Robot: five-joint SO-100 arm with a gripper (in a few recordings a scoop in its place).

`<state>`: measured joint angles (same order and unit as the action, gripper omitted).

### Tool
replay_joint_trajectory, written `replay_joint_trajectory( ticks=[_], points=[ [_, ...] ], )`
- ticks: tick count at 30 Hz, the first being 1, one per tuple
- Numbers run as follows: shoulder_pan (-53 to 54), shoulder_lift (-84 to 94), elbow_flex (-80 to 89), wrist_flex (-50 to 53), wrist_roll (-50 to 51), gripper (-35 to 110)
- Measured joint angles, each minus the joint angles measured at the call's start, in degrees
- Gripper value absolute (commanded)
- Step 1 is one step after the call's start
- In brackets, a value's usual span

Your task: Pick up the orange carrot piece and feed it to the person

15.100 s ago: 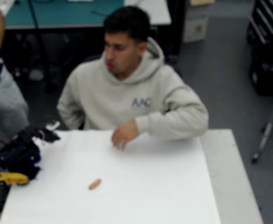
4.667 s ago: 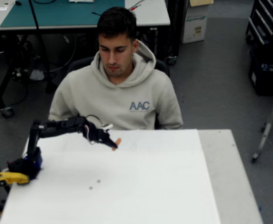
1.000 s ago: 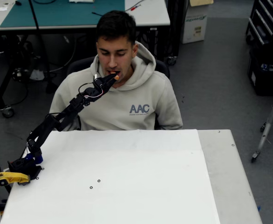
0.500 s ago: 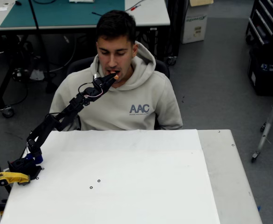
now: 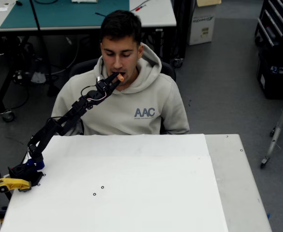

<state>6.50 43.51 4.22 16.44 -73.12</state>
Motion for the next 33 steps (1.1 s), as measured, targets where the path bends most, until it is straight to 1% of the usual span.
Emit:
replay_joint_trajectory(
  ticks=[13,18,21,25,26,30,33],
  points=[
    [8.0,0.0,0.0,0.0,1.0,26],
    [7.9,0.0,0.0,0.0,1.0,25],
    [7.6,0.0,0.0,0.0,0.7,17],
    [8.3,0.0,0.0,0.0,0.3,-5],
    [8.3,0.0,0.1,0.0,0.3,-6],
    [8.4,0.0,0.1,0.0,0.3,1],
    [8.3,0.0,0.1,0.0,0.3,-1]
  ],
)
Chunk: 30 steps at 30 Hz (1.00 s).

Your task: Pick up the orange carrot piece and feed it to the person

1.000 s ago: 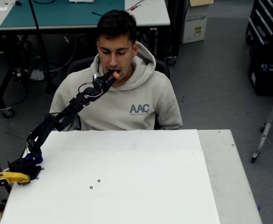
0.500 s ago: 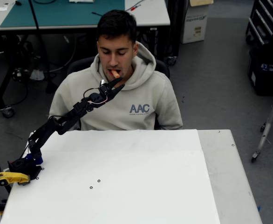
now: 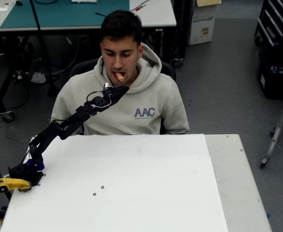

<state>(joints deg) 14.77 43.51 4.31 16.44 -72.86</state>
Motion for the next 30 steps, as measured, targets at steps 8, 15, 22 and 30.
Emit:
replay_joint_trajectory(
  ticks=[8,15,22,30],
  points=[
    [0.0,0.0,0.0,0.0,0.7,-2],
    [-0.4,0.0,0.4,0.0,5.3,-2],
    [0.1,2.2,9.2,0.1,19.8,-2],
    [-0.2,18.1,28.3,6.1,29.2,-2]
  ],
)
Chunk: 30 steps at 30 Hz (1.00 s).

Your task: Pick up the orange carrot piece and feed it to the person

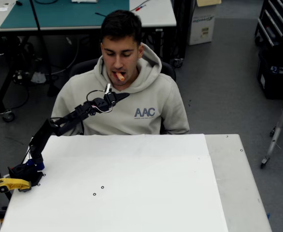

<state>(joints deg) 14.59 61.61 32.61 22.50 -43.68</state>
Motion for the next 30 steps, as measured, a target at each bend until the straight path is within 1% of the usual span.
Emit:
replay_joint_trajectory(
  ticks=[5,21,25,30],
  points=[
    [-0.2,10.7,12.5,2.3,7.6,-2],
    [-0.9,36.0,51.2,2.3,28.7,-2],
    [-3.2,42.4,63.0,2.3,32.2,-2],
    [-5.7,50.9,78.1,2.3,34.2,-2]
  ],
)
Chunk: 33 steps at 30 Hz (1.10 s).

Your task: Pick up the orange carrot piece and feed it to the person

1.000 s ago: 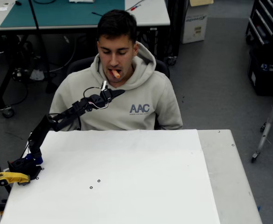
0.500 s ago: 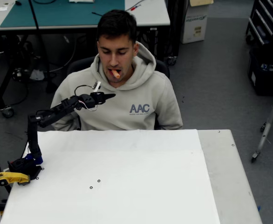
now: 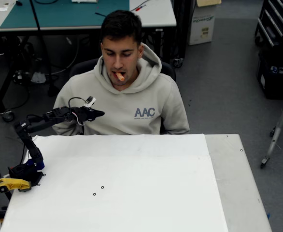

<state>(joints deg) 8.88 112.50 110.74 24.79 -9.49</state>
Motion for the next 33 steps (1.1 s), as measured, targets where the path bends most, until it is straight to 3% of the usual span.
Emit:
replay_joint_trajectory(
  ticks=[19,29,33],
  points=[
    [-9.6,35.9,49.1,0.0,3.3,-2],
    [-9.5,54.1,60.6,0.4,3.3,-2],
    [-9.5,58.4,61.3,6.6,3.3,-2]
  ],
)
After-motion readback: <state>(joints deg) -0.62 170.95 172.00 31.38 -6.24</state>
